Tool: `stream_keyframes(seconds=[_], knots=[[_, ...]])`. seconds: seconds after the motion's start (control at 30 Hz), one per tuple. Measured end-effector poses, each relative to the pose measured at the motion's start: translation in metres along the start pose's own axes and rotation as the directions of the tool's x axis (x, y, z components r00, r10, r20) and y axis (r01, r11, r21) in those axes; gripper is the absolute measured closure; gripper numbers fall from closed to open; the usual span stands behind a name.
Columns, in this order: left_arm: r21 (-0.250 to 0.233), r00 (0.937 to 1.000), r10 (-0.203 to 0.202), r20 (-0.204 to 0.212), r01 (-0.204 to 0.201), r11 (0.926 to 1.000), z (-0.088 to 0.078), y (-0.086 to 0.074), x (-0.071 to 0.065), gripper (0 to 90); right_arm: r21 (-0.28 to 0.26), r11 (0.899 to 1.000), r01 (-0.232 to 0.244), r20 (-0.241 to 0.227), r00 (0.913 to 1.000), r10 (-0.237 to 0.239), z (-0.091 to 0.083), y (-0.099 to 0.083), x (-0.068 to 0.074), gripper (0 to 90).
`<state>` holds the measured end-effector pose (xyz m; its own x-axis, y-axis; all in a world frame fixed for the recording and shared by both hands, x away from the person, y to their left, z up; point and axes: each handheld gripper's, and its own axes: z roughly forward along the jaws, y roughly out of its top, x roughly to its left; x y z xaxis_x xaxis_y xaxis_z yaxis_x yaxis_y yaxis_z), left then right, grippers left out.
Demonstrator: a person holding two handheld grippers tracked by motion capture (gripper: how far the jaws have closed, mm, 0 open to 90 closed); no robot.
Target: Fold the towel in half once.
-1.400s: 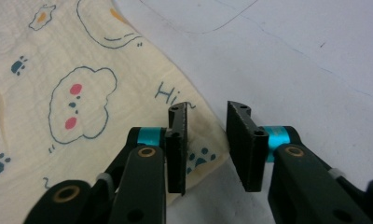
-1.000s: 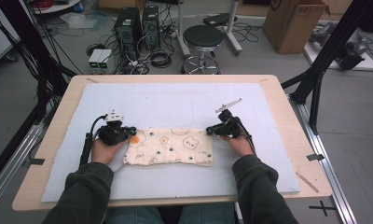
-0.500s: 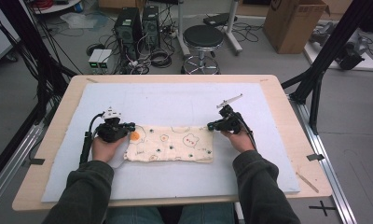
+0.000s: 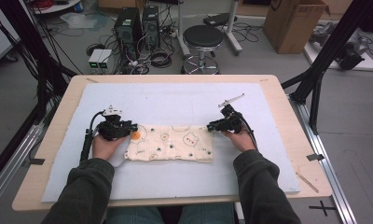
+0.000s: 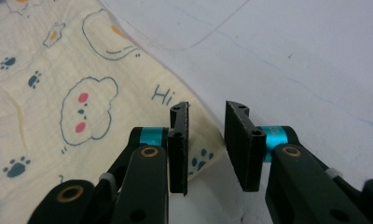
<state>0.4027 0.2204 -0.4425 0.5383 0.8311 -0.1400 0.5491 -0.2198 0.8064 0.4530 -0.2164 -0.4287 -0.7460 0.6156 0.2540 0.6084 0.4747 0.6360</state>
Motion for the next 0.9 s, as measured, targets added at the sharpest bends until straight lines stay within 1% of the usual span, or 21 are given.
stream_keyframes(seconds=[0.1,0.13,0.2,0.23,0.27,0.3,0.37,0.47,0.53,0.63,0.67,0.7,0.77,0.83,0.9], knots=[[0.009,0.9999,0.007,0.010,-0.007,0.9999,0.0025,-0.0001,-0.0007,63.9,0.018,1.000,-0.001,-0.007,1.0000,0.001,0.0019,-0.0006,-0.0001,68.8],[0.004,0.9999,0.007,0.015,-0.007,1.0000,0.0037,-0.0003,-0.0011,64.5,0.022,1.000,0.006,-0.010,0.9999,-0.005,0.0026,-0.0004,0.0011,68.4],[0.017,0.9998,0.016,0.015,-0.016,0.9997,0.0053,-0.0003,-0.0010,65.4,0.034,0.999,0.015,-0.009,0.9998,-0.015,0.0043,0.0001,0.0032,68.3],[0.018,0.9998,0.012,0.017,-0.013,0.9998,0.0066,-0.0010,-0.0012,66.0,0.039,0.999,0.017,-0.011,0.9998,-0.016,0.0054,0.0003,0.0040,68.3],[0.027,0.9996,0.020,0.019,-0.020,0.9994,0.0073,-0.0014,-0.0012,67.7,0.043,0.999,0.025,-0.004,0.9997,-0.024,0.0064,0.0006,0.0047,69.0],[0.026,0.9997,0.016,0.017,-0.017,0.9995,0.0081,-0.0018,-0.0022,68.7,0.048,0.999,0.020,0.002,0.9998,-0.020,0.0063,0.0008,0.0060,70.2],[0.025,0.9997,0.017,0.018,-0.018,0.9995,0.0079,-0.0015,-0.0020,73.1,0.051,0.998,0.033,0.010,0.9994,-0.034,0.0064,0.0012,0.0061,73.1],[0.029,0.9996,0.020,0.019,-0.020,0.9994,0.0075,-0.0016,-0.0019,74.6,0.049,0.998,0.026,0.012,0.9996,-0.027,0.0064,0.0011,0.0059,73.8],[0.030,0.9995,0.028,0.016,-0.029,0.9991,0.0063,-0.0010,-0.0023,76.9,0.048,0.998,0.037,0.019,0.9991,-0.038,0.0066,0.0012,0.0062,75.5],[0.030,0.9989,0.043,0.022,-0.043,0.9986,0.0051,-0.0006,-0.0036,80.8,0.055,0.998,0.036,0.024,0.9990,-0.037,0.0066,0.0016,0.0073,76.6],[0.028,0.9987,0.046,0.023,-0.046,0.9985,0.0049,-0.0006,-0.0040,82.3,0.050,0.998,0.045,0.026,0.9986,-0.046,0.0071,0.0016,0.0071,77.6],[0.033,0.9983,0.054,0.023,-0.054,0.9980,0.0047,-0.0003,-0.0044,83.7,0.052,0.998,0.040,0.029,0.9987,-0.042,0.0071,0.0017,0.0078,78.3],[0.036,0.9979,0.061,0.024,-0.061,0.9975,0.0045,-0.0004,-0.0047,84.9,0.056,0.997,0.050,0.031,0.9982,-0.052,0.0073,0.0021,0.0084,81.2],[0.041,0.9973,0.069,0.024,-0.070,0.9967,0.0043,-0.0001,-0.0050,85.6,0.057,0.997,0.043,0.030,0.9985,-0.045,0.0078,0.0023,0.0093,81.8],[0.038,0.9976,0.065,0.024,-0.066,0.9971,0.0044,-0.0003,-0.0046,86.1,0.054,0.997,0.053,0.023,0.9983,-0.054,0.0079,0.0022,0.0076,82.7]])
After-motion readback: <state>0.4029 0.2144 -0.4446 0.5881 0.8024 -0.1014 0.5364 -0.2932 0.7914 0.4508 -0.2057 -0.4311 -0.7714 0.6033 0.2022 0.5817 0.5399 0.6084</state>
